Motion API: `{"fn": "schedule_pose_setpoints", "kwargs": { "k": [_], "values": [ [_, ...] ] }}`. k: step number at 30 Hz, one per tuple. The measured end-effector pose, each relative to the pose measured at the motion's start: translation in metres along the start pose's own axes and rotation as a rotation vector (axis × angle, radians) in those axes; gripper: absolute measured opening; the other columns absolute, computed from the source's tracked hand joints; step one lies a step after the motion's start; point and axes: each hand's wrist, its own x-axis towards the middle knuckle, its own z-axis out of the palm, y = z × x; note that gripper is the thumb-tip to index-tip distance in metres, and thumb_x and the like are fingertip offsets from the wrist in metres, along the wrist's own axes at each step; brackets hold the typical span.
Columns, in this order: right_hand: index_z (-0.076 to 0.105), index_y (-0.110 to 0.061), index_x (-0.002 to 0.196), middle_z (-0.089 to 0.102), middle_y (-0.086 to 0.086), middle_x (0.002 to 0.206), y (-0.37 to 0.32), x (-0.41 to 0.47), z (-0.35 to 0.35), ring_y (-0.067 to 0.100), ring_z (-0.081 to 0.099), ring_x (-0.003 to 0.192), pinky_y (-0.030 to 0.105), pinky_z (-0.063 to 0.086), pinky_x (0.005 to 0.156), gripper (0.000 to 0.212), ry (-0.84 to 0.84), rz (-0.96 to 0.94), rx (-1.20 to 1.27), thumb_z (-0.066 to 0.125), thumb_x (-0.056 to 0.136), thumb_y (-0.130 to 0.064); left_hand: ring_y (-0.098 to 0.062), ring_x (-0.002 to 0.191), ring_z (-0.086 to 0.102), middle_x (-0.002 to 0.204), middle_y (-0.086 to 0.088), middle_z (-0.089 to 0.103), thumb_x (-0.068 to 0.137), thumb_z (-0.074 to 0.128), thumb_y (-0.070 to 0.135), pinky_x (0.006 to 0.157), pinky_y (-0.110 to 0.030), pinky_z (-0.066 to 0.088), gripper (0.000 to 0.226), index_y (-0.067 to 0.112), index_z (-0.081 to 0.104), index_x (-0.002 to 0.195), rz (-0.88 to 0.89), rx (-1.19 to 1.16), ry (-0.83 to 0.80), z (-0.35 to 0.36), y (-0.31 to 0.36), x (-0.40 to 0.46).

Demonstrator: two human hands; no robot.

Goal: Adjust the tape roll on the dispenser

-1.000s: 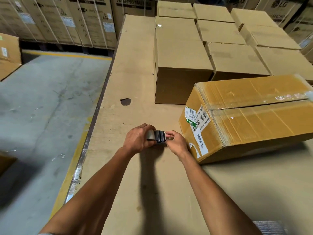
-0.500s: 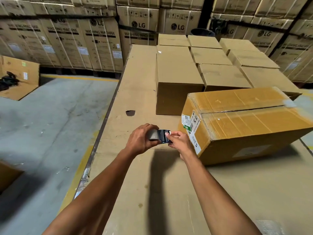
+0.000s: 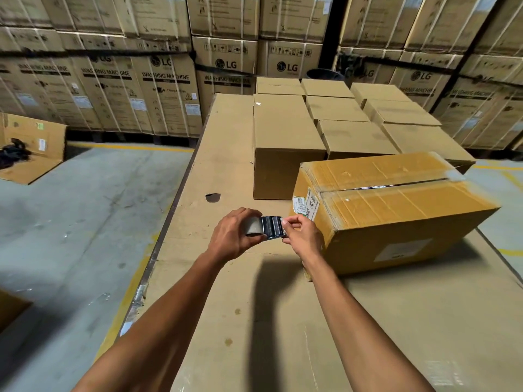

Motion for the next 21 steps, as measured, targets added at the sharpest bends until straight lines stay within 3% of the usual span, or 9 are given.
{"fn": "schedule_pose_setpoints", "kwargs": {
  "k": [4, 6, 8, 12, 15, 18, 21],
  "values": [
    [0.077, -0.028, 0.096, 0.077, -0.014, 0.090, -0.005, -0.002, 0.000, 0.011, 0.076, 0.082, 0.037, 0.066, 0.076, 0.024, 0.018, -0.051, -0.173, 0.084, 0.085, -0.048, -0.019, 0.101, 0.064, 0.121, 0.005, 0.073, 0.083, 0.092, 0.051, 0.081, -0.041, 0.061, 0.060, 0.029, 0.067, 0.133, 0.002, 0.027, 0.002, 0.002, 0.003, -0.002],
    [0.077, -0.027, 0.100, 0.075, -0.015, 0.091, -0.011, -0.005, -0.003, 0.010, 0.072, 0.086, 0.025, 0.055, 0.076, 0.023, 0.012, -0.084, -0.270, 0.085, 0.086, -0.044, -0.019, 0.101, 0.064, 0.121, 0.005, 0.073, 0.083, 0.092, 0.050, 0.081, -0.041, 0.061, 0.060, 0.029, 0.067, 0.133, -0.001, 0.027, 0.006, 0.002, 0.004, -0.004],
    [0.078, -0.025, 0.105, 0.072, -0.012, 0.093, -0.015, -0.008, -0.006, 0.011, 0.067, 0.089, 0.022, 0.042, 0.072, 0.023, 0.009, -0.100, -0.336, 0.083, 0.089, -0.040, -0.019, 0.102, 0.064, 0.122, 0.005, 0.072, 0.083, 0.092, 0.051, 0.081, -0.041, 0.061, 0.060, 0.030, 0.066, 0.133, -0.007, 0.030, 0.007, 0.002, 0.005, -0.004],
    [0.078, -0.028, 0.102, 0.078, -0.010, 0.102, -0.014, -0.008, -0.003, 0.022, 0.074, 0.095, 0.030, 0.049, 0.084, 0.018, 0.025, -0.104, -0.344, 0.082, 0.090, -0.040, -0.019, 0.103, 0.063, 0.123, 0.006, 0.072, 0.083, 0.091, 0.050, 0.081, -0.041, 0.062, 0.061, 0.031, 0.065, 0.134, -0.012, 0.034, 0.010, 0.002, 0.005, -0.006],
    [0.081, -0.024, 0.103, 0.080, -0.006, 0.104, -0.015, -0.010, -0.004, 0.023, 0.074, 0.098, 0.026, 0.042, 0.080, 0.014, 0.044, -0.138, -0.349, 0.081, 0.093, -0.034, -0.018, 0.102, 0.062, 0.122, 0.006, 0.071, 0.084, 0.089, 0.051, 0.080, -0.041, 0.060, 0.059, 0.029, 0.066, 0.134, 0.010, 0.023, 0.020, 0.001, 0.003, -0.006],
    [0.083, -0.020, 0.103, 0.080, 0.000, 0.110, -0.018, -0.013, -0.006, 0.025, 0.069, 0.110, 0.028, 0.046, 0.084, 0.012, 0.078, -0.177, -0.352, 0.079, 0.095, -0.028, -0.018, 0.102, 0.062, 0.122, 0.006, 0.071, 0.085, 0.088, 0.053, 0.080, -0.042, 0.060, 0.058, 0.030, 0.065, 0.134, 0.009, 0.021, 0.028, 0.001, 0.002, -0.006],
    [0.083, -0.018, 0.109, 0.079, 0.000, 0.113, -0.020, -0.014, -0.005, 0.020, 0.064, 0.105, 0.024, 0.038, 0.081, 0.023, 0.051, -0.174, -0.349, 0.077, 0.095, -0.036, -0.019, 0.103, 0.062, 0.122, 0.006, 0.071, 0.085, 0.086, 0.054, 0.081, -0.043, 0.061, 0.058, 0.030, 0.065, 0.133, 0.015, 0.013, 0.036, 0.002, 0.002, -0.004]
  ]
}}
